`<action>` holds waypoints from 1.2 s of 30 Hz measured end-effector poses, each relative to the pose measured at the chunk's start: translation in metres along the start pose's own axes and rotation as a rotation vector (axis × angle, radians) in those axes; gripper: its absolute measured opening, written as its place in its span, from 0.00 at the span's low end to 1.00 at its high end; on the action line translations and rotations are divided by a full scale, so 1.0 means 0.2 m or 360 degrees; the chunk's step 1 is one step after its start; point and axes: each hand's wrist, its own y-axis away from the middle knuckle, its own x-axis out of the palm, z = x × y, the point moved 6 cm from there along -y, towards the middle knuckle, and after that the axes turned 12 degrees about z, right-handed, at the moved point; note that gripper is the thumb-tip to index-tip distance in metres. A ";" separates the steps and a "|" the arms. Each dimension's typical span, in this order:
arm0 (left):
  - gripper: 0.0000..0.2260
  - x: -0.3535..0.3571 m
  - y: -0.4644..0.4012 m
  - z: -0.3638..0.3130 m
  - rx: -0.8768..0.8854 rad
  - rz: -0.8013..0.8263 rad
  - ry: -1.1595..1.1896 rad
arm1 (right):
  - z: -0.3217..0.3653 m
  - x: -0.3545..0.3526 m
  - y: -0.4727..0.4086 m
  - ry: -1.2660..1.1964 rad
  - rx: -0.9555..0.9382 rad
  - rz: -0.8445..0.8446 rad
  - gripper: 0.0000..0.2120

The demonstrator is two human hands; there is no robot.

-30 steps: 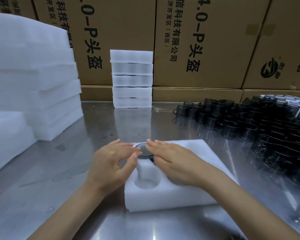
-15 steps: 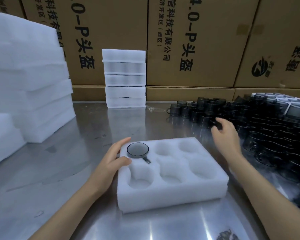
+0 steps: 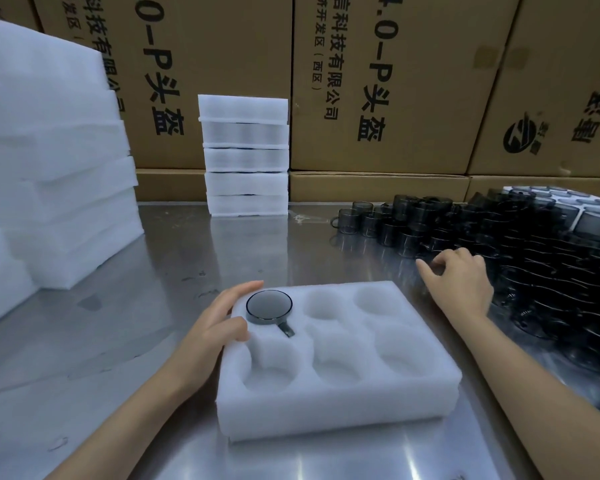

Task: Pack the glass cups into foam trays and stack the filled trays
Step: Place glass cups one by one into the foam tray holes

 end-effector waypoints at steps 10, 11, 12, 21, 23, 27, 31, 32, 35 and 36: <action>0.29 0.00 0.00 0.01 -0.0008 0.0015 0.0048 | -0.01 0.02 0.09 -0.0447 -0.0004 0.0219 0.11; 0.29 0.00 0.00 0.01 -0.0010 0.0016 0.0051 | -0.02 0.02 0.10 -0.0574 0.0012 0.0230 0.10; 0.29 0.00 0.00 0.01 -0.0011 0.0014 0.0053 | -0.02 0.02 0.12 -0.0686 0.0016 0.0249 0.11; 0.30 0.01 0.02 0.00 -0.0036 0.0010 0.0048 | 0.12 0.04 0.19 -0.0333 -0.0120 0.0530 0.28; 0.30 0.01 0.03 0.00 -0.0040 0.0009 0.0046 | 0.12 0.02 0.21 -0.0149 -0.0029 0.0524 0.33; 0.30 0.02 0.03 0.00 -0.0045 0.0005 0.0034 | 0.12 0.01 0.20 0.0056 -0.0085 0.0540 0.37; 0.29 0.02 0.03 -0.01 -0.0053 0.0009 0.0022 | 0.09 0.06 0.17 -0.0330 -0.0097 0.1110 0.32; 0.29 0.02 0.03 -0.01 -0.0054 0.0007 0.0022 | 0.08 0.06 0.18 -0.0399 -0.0092 0.1198 0.32; 0.30 0.02 0.03 -0.01 -0.0062 -0.0011 0.0012 | 0.09 0.01 0.17 -0.0428 -0.0097 0.0970 0.30; 0.30 0.02 0.03 -0.01 -0.0065 -0.0013 0.0009 | 0.10 -0.03 0.18 -0.0410 -0.0102 0.0779 0.29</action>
